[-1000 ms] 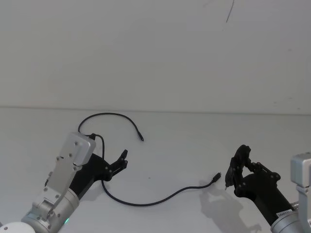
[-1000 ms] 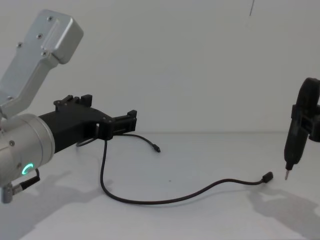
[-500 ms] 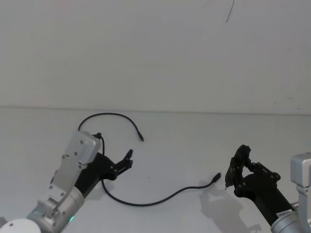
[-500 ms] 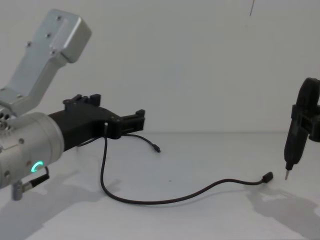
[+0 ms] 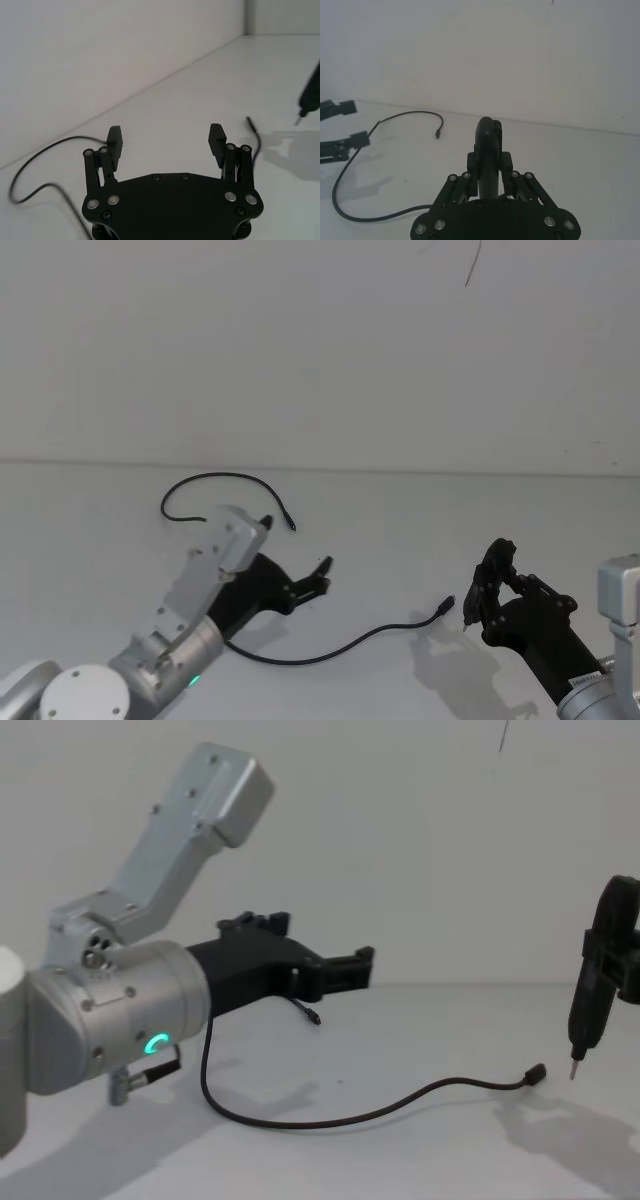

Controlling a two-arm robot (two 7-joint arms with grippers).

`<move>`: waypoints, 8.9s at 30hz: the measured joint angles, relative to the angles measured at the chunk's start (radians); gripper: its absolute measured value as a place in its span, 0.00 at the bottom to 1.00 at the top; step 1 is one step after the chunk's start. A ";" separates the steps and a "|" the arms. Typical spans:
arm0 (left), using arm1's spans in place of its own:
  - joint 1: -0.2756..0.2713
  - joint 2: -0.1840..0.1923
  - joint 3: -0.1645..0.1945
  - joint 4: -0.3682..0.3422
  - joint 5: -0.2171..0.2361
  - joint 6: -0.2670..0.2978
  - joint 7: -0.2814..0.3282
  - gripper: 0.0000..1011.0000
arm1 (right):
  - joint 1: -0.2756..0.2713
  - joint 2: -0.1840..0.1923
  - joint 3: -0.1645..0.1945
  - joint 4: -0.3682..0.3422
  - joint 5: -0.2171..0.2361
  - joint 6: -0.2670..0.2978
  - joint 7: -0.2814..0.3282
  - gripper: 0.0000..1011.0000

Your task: Pick up the data cable with the one hand.

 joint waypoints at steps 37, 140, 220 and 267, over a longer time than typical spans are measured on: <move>-0.198 -0.006 0.168 0.143 -0.023 0.111 -0.425 0.99 | 0.000 0.000 0.000 0.000 0.000 0.000 0.000 0.27; -0.223 -0.080 0.086 0.314 -0.023 0.048 -0.444 0.04 | 0.000 0.000 0.000 0.000 0.000 0.000 0.000 0.27; -0.071 0.242 0.030 -0.076 -0.118 0.146 -0.534 0.04 | 0.089 -0.132 0.008 0.007 0.078 0.095 0.015 0.27; -0.070 0.244 0.030 -0.077 -0.118 0.146 -0.534 0.04 | 0.110 -0.079 -0.008 -0.004 0.147 0.157 0.106 0.27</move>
